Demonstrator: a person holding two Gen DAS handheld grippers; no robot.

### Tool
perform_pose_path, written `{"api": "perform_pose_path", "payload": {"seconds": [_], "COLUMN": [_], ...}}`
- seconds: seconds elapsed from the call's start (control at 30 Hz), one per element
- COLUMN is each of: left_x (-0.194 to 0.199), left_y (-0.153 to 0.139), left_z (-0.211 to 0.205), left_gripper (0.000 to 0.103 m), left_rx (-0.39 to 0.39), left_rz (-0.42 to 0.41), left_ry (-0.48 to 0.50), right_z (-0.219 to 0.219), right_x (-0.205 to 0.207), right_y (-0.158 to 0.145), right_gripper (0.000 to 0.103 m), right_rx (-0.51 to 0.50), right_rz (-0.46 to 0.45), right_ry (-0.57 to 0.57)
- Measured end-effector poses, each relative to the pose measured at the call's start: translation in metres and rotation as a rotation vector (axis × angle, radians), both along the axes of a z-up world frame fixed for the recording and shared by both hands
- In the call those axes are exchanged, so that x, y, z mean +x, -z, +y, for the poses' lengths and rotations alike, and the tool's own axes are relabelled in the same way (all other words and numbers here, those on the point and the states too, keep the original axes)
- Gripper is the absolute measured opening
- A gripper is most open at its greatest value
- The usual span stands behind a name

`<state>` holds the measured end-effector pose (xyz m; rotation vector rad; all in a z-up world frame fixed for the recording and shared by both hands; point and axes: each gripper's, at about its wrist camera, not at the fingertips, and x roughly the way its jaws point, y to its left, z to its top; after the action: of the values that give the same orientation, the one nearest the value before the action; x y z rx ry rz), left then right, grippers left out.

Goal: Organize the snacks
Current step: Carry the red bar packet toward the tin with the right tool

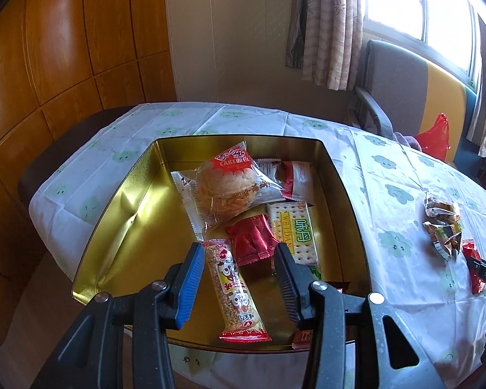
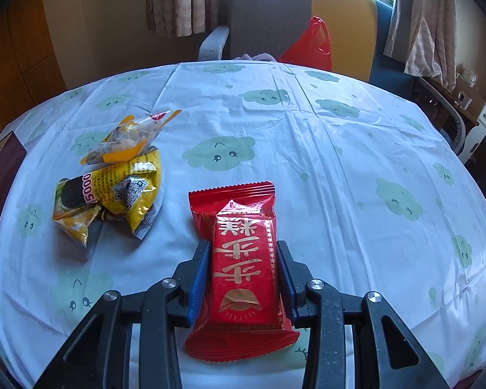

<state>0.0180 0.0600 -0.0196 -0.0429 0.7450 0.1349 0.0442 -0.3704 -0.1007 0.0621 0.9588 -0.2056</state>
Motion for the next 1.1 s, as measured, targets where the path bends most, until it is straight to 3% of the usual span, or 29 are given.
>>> {"api": "perform_pose_path", "payload": {"seconds": [0.53, 0.87, 1.1], "left_x": [-0.001, 0.0, -0.001], "left_y": [0.002, 0.004, 0.005], "left_z": [0.006, 0.007, 0.009], "left_gripper": [0.045, 0.045, 0.045], "left_rx": [-0.013, -0.014, -0.014], "left_rz": [0.003, 0.002, 0.001], "left_ry": [-0.024, -0.026, -0.028], "right_z": [0.03, 0.109, 0.168], "right_x": [-0.031, -0.051, -0.033], "right_y": [-0.004, -0.007, -0.002], "right_gripper": [0.039, 0.039, 0.039], "right_rx": [0.092, 0.158, 0.108], "right_rz": [0.053, 0.088, 0.096], "right_ry": [-0.083, -0.342, -0.488]}}
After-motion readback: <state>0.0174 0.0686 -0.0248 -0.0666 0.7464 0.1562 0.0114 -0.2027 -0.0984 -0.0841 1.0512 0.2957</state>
